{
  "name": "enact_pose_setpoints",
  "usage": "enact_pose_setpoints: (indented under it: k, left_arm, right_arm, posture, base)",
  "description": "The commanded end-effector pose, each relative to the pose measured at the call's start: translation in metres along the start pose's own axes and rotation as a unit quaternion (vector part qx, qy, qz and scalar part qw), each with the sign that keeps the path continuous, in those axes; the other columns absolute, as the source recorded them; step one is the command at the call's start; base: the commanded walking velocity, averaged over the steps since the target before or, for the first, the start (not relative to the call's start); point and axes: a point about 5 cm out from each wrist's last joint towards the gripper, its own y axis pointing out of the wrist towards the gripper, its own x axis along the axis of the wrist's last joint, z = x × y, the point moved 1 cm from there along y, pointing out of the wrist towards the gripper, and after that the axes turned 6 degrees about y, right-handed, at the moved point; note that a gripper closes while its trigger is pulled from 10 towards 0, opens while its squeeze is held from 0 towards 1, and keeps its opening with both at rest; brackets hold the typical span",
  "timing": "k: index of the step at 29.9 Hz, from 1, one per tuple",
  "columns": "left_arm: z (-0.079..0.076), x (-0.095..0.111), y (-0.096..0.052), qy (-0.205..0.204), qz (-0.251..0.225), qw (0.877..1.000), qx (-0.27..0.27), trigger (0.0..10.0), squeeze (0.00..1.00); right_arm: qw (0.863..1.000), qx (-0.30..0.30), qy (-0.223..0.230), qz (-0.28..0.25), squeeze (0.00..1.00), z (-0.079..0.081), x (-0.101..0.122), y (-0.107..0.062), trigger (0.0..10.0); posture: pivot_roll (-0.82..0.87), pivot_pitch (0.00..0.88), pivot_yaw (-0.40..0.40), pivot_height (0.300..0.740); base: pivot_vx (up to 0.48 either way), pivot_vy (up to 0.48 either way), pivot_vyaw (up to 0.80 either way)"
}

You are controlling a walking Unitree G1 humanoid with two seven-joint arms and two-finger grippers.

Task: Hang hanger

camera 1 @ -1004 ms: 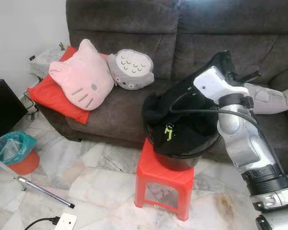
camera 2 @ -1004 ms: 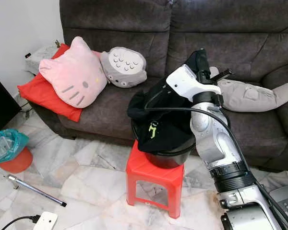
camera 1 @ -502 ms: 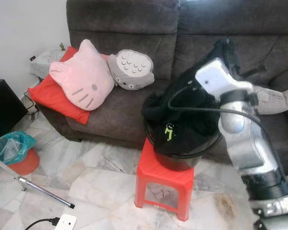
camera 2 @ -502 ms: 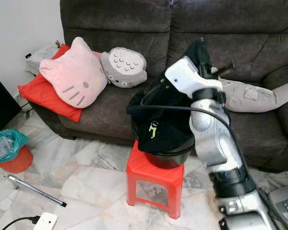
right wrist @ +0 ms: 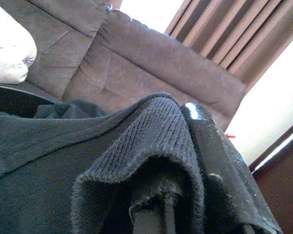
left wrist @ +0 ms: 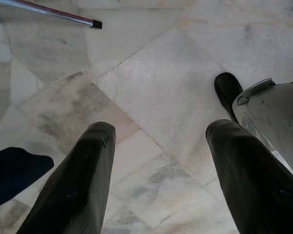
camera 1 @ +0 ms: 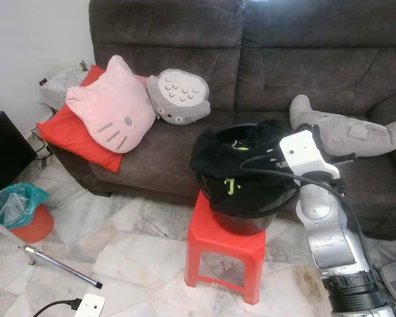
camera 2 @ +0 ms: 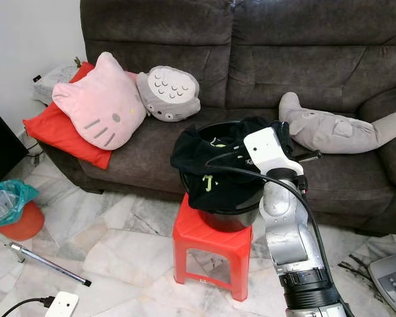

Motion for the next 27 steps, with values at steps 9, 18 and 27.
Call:
enact_pose_setpoints:
  k: [9, 18, 27]
  left_arm:
    - [0.008, -0.003, -0.001, -0.008, 0.003, 1.0, 0.008, 10.0, 0.0]
    - [0.007, -0.003, -0.001, -0.01, 0.003, 1.0, 0.007, 10.0, 0.0]
    - [0.008, -0.003, -0.002, -0.01, 0.003, 1.0, 0.007, 10.0, 0.0]
  right_arm:
    - [1.0, -0.002, 0.018, 0.006, 0.0, 0.0, -0.001, 0.0, 10.0]
    - [1.0, 0.004, 0.017, -0.01, 0.0, 0.004, 0.006, 0.0, 10.0]
    - [1.0, 0.003, 0.019, -0.012, 0.0, 0.005, 0.007, 0.0, 10.0]
  posture:
    - [-0.18, 0.0, 0.1, 0.74]
    - [-0.18, 0.0, 0.102, 0.74]
    - [-0.17, 0.0, 0.102, 0.74]
  base:
    - [-0.174, 0.0, 0.0]
    - [-0.265, 0.0, 0.0]
    - [-0.277, 0.0, 0.0]
